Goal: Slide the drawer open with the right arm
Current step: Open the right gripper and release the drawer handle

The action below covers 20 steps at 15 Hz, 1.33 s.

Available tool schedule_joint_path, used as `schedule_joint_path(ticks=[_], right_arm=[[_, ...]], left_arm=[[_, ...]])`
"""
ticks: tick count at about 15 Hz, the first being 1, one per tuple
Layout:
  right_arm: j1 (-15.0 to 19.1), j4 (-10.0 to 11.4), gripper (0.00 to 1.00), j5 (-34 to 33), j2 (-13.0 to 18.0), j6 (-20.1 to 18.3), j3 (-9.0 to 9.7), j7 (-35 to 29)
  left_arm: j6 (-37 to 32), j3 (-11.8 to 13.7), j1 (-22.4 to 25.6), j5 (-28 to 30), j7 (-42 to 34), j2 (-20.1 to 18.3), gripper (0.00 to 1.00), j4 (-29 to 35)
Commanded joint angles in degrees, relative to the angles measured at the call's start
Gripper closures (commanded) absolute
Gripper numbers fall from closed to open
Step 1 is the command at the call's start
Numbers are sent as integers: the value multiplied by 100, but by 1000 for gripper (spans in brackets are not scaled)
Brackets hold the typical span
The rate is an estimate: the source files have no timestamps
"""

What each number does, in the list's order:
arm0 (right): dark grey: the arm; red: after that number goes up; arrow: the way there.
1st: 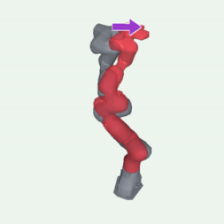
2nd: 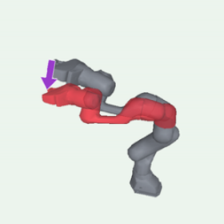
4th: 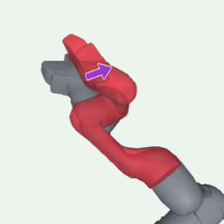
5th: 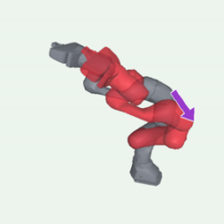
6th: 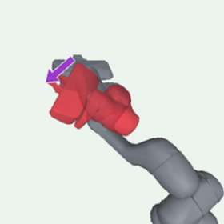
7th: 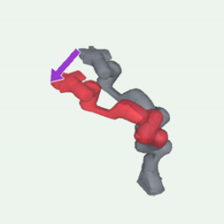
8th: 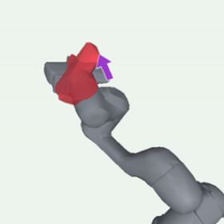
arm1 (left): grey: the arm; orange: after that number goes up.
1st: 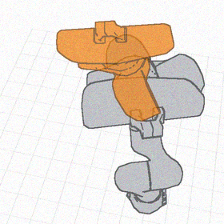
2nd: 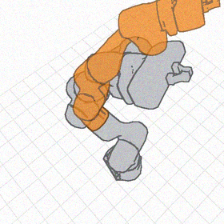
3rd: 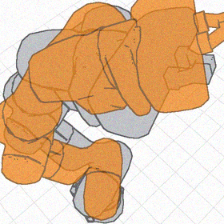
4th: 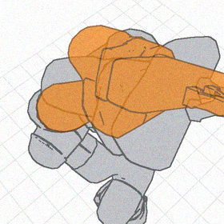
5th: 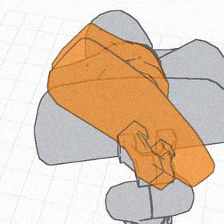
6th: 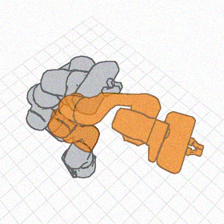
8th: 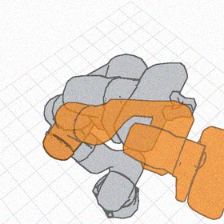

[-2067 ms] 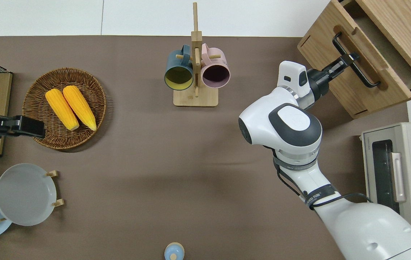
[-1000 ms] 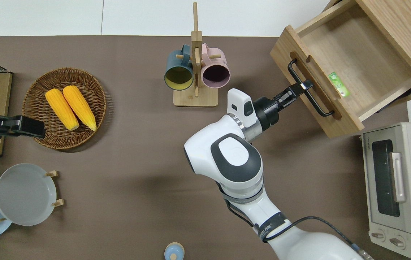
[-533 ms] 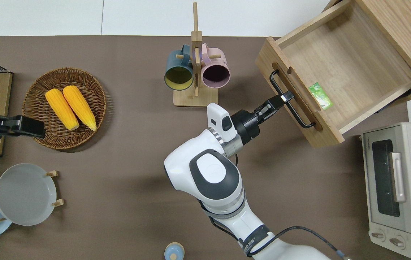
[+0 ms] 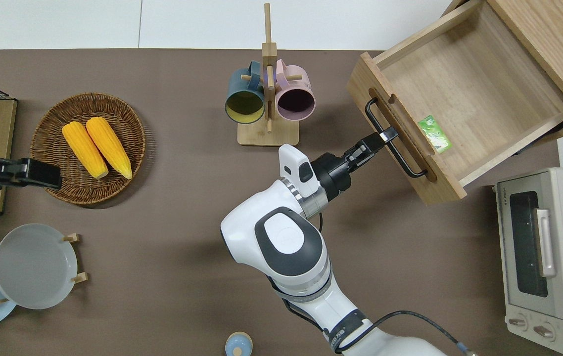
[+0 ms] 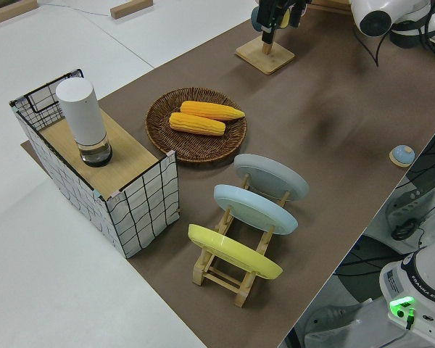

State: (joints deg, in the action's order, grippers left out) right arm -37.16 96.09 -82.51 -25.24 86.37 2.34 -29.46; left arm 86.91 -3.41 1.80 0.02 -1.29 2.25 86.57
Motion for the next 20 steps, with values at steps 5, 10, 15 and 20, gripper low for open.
schedule_joint_path(ticks=[5, 10, 15, 20], right_arm=[[-72, -240, 19, -89, -227, 161, 12, 274], [-81, -240, 19, -72, -227, 83, 12, 265], [-98, -660, 19, 814, -218, 12, 30, 143], [-81, -1319, 21, 2131, -165, 12, 47, -95]], left_arm=[[-113, -37, 22, -98, -56, 65, 7, -149], [-113, -37, 22, -98, -56, 65, 7, -140], [-113, -37, 22, -98, -56, 65, 7, -149], [-113, -37, 22, -98, -56, 65, 7, -140]])
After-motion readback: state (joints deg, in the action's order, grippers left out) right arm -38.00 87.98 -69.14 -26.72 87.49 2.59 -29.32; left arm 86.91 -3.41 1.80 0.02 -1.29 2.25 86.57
